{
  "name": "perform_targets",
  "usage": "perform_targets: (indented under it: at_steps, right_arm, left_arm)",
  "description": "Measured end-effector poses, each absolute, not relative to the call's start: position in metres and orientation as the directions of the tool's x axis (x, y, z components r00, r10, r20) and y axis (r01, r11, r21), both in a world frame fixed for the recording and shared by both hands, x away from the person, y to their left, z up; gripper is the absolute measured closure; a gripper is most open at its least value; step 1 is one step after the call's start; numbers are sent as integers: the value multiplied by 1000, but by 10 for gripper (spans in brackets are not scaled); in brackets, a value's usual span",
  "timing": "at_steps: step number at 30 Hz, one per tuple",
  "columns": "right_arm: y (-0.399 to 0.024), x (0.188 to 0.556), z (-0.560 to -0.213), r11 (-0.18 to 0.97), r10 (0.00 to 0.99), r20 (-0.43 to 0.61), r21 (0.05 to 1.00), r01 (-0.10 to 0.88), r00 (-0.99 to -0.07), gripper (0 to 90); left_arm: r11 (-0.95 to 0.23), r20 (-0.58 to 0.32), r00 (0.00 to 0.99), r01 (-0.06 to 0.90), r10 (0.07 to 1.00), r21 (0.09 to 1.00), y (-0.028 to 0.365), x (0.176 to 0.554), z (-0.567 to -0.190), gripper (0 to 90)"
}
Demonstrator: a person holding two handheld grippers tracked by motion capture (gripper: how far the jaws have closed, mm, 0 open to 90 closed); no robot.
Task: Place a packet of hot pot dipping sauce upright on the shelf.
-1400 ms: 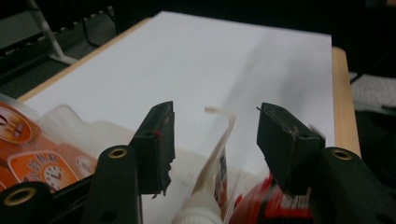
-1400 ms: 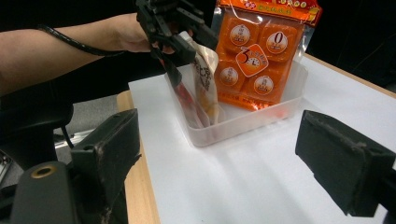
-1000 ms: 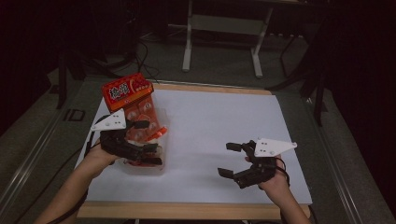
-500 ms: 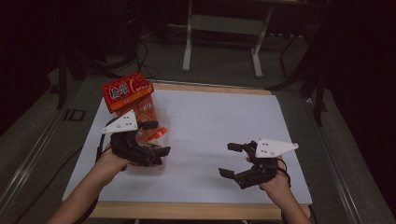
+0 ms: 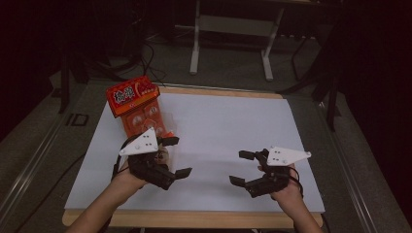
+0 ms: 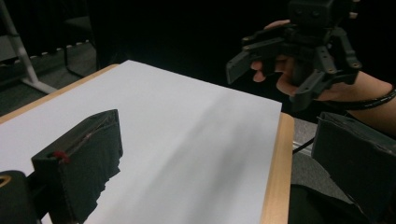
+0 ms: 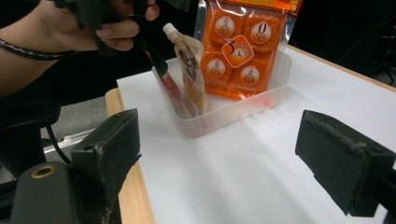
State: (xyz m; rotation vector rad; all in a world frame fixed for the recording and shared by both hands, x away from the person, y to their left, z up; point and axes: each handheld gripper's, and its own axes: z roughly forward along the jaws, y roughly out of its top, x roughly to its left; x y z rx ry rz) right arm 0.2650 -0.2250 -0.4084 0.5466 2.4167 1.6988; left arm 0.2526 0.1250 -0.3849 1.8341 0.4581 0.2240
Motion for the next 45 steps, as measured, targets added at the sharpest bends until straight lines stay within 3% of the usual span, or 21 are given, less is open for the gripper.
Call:
perform_targets:
  at_steps: [20, 45]
  right_arm:
    - [-232, 262, -436, 300, 433, 102, 921, 249, -896, 137]
    - [-237, 270, -464, 325, 459, 134, 895, 306, -878, 136]
  left_arm:
    - [-303, -98, 939, 203, 329, 931, 92, 224, -427, 24]
    - [-340, -160, 933, 271, 322, 901, 86, 217, -482, 26]
